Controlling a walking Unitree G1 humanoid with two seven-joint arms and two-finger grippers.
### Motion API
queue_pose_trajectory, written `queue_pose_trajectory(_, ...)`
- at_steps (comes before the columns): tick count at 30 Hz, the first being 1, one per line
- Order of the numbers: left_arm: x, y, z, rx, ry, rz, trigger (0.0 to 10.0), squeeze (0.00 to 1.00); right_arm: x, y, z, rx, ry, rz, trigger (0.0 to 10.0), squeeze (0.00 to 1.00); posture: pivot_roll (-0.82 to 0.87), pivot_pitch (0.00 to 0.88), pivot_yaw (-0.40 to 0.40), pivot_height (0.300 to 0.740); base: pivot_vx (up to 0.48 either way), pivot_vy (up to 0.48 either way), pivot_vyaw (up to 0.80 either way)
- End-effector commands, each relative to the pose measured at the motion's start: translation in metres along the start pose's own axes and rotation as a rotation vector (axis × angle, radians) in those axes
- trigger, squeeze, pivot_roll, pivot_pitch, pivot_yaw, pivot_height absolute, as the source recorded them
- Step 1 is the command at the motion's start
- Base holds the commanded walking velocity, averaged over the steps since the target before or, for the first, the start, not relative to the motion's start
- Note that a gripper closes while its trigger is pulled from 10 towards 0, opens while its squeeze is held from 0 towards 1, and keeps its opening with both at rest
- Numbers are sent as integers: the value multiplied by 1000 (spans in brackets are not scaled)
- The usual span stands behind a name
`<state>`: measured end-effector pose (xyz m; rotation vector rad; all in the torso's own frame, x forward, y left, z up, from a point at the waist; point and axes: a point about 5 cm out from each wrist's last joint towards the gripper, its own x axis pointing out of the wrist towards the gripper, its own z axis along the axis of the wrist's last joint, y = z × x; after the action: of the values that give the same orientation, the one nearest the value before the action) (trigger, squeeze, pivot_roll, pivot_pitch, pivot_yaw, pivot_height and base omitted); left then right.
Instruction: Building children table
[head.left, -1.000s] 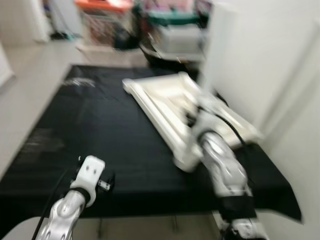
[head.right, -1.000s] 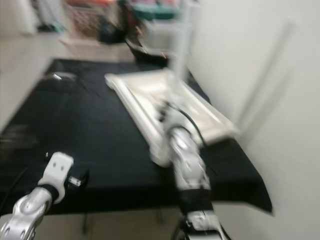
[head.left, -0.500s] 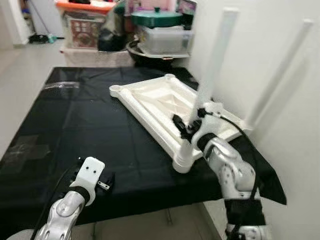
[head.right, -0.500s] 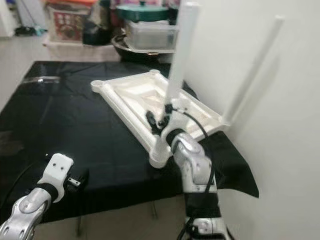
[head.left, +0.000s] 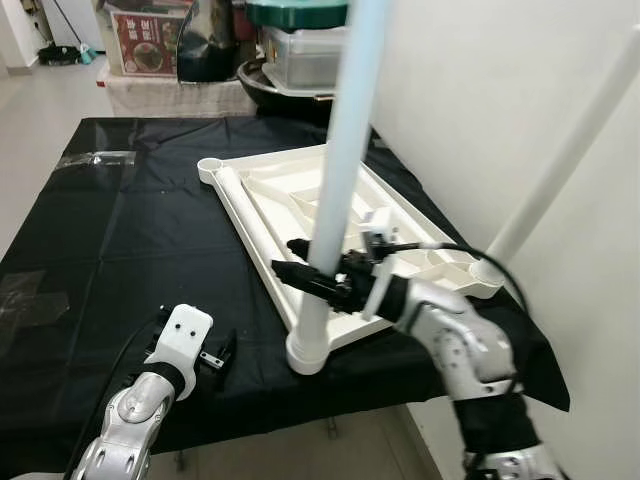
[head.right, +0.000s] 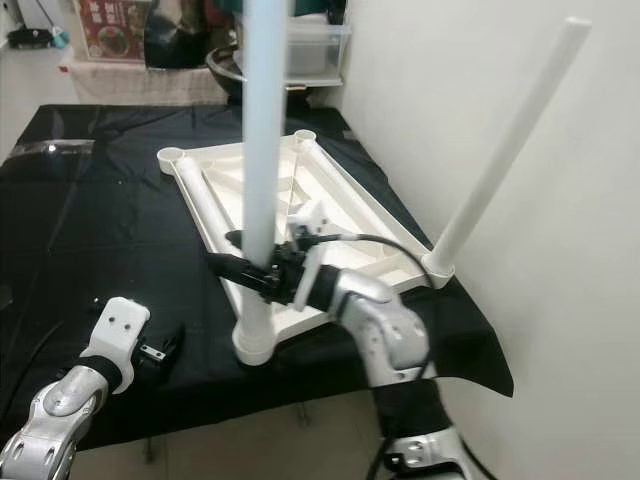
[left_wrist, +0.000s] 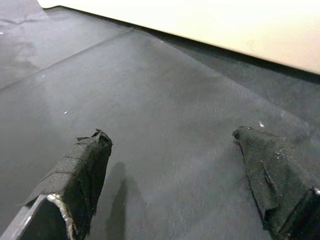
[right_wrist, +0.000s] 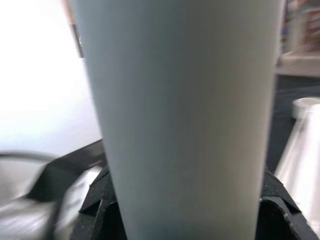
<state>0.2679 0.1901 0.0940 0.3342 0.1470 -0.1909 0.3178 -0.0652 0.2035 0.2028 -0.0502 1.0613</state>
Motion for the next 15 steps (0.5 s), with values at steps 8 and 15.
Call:
queue_pose_trajectory(8,-3,-2,-7,-6,34,-15,10000,0,-81,-75,-31,2,133,-1320,0,0,150,0,-97,740,0,0,0)
queue_pose_trajectory(15,-2,-10,-7,-14,32,-41,10000,0,-51,-46,-22,33,41,-1015,10000,0,136,0,-84,740,0,0,0)
